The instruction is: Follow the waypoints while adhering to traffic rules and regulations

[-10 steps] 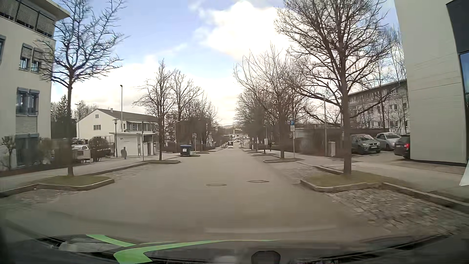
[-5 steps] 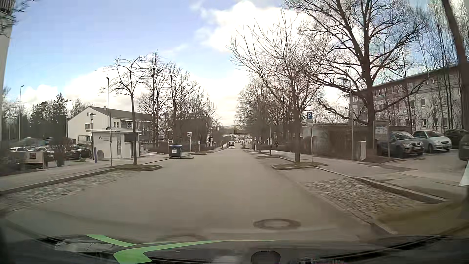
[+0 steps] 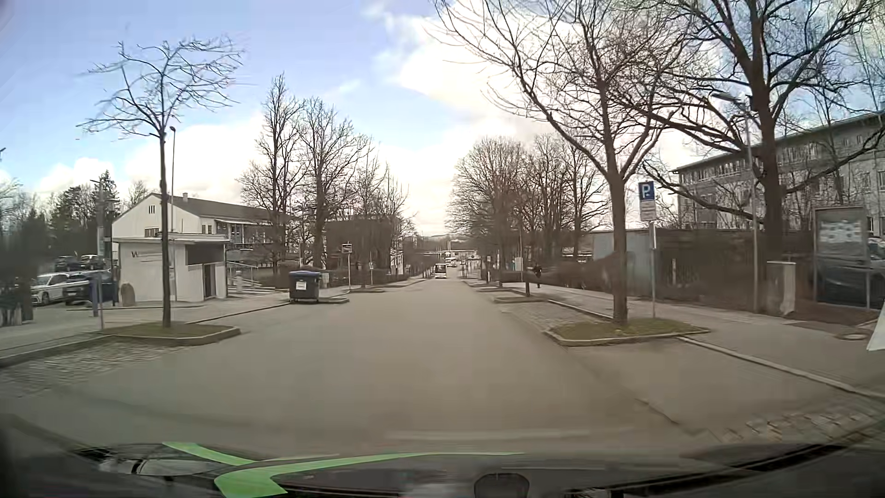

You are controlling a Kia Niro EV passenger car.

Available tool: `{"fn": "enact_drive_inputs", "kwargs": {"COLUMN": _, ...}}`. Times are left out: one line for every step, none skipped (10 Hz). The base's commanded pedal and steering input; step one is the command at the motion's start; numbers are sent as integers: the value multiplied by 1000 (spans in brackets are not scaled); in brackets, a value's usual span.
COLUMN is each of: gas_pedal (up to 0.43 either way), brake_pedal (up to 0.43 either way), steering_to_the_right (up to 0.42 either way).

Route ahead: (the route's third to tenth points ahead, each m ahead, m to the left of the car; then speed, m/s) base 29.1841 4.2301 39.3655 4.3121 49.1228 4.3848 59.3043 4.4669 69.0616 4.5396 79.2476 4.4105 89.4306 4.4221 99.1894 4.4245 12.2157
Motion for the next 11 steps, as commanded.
{"fn": "enact_drive_inputs", "kwargs": {"gas_pedal": 8, "brake_pedal": 0, "steering_to_the_right": -8}}
{"fn": "enact_drive_inputs", "kwargs": {"gas_pedal": 8, "brake_pedal": 0, "steering_to_the_right": -8}}
{"fn": "enact_drive_inputs", "kwargs": {"gas_pedal": 8, "brake_pedal": 0, "steering_to_the_right": -6}}
{"fn": "enact_drive_inputs", "kwargs": {"gas_pedal": 8, "brake_pedal": 0, "steering_to_the_right": -5}}
{"fn": "enact_drive_inputs", "kwargs": {"gas_pedal": 8, "brake_pedal": 0, "steering_to_the_right": -4}}
{"fn": "enact_drive_inputs", "kwargs": {"gas_pedal": 8, "brake_pedal": 0, "steering_to_the_right": -4}}
{"fn": "enact_drive_inputs", "kwargs": {"gas_pedal": 8, "brake_pedal": 0, "steering_to_the_right": -4}}
{"fn": "enact_drive_inputs", "kwargs": {"gas_pedal": 8, "brake_pedal": 0, "steering_to_the_right": -4}}
{"fn": "enact_drive_inputs", "kwargs": {"gas_pedal": 8, "brake_pedal": 0, "steering_to_the_right": -4}}
{"fn": "enact_drive_inputs", "kwargs": {"gas_pedal": 8, "brake_pedal": 0, "steering_to_the_right": -3}}
{"fn": "enact_drive_inputs", "kwargs": {"gas_pedal": 8, "brake_pedal": 0, "steering_to_the_right": -4}}
